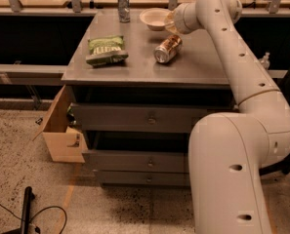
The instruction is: Move paper bowl near redbull can
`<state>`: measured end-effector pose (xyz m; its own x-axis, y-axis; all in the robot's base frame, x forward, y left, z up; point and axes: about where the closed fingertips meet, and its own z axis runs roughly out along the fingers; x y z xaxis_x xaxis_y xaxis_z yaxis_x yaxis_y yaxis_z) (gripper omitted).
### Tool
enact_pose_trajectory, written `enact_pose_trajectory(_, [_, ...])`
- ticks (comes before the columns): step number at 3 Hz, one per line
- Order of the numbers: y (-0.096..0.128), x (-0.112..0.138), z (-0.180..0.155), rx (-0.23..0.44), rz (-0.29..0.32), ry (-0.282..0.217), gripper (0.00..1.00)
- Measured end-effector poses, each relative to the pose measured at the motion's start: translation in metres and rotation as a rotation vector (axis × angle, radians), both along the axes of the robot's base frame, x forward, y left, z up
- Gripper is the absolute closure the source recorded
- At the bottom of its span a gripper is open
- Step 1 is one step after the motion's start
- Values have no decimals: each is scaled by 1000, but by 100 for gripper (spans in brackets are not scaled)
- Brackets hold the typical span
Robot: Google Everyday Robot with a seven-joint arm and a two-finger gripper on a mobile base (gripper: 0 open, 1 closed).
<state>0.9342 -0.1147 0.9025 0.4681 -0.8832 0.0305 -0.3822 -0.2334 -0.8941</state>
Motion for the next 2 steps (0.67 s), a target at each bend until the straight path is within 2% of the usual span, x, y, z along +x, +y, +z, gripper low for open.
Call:
enact_pose_trajectory(1, [29, 15, -5, -11, 6, -12, 82])
enact_pose_trajectory(2, [59, 29, -11, -24, 12, -15, 52])
